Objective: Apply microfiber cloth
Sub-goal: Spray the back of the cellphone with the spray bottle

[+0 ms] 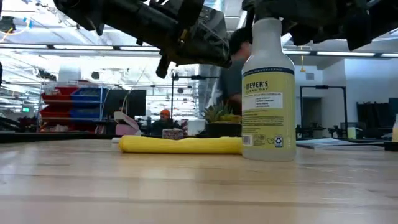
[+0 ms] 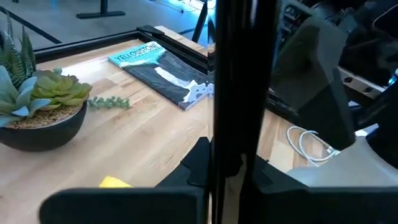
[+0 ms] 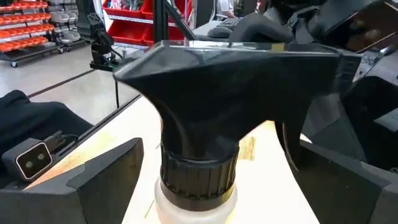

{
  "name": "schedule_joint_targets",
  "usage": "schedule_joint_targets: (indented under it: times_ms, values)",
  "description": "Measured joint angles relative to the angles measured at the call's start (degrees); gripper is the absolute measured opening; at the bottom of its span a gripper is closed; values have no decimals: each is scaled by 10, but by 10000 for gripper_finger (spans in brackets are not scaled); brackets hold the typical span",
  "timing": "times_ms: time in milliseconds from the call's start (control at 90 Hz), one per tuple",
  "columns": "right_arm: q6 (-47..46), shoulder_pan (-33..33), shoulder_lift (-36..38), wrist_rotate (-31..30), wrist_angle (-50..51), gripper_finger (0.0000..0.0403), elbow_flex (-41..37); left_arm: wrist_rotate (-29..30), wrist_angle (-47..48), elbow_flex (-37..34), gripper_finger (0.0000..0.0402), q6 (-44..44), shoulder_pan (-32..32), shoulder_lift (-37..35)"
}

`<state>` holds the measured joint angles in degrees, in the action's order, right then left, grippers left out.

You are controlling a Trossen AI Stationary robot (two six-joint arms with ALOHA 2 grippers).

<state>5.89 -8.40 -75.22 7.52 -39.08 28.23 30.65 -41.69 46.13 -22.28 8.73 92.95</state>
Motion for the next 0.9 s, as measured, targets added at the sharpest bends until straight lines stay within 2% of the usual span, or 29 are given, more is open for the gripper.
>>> schedule_joint_targets:
  times_ms: [322, 533, 900]
  values:
    - [14, 3, 0, 0, -6, 379, 0, -3, -2, 0, 11, 5, 0, 0]
    - [23, -11, 0, 1, -6, 379, 0, -50, -1, 7, 11, -6, -3, 0]
    - [32, -14, 0, 2, -6, 374, 0, -51, 13, 19, 11, 15, -3, 0]
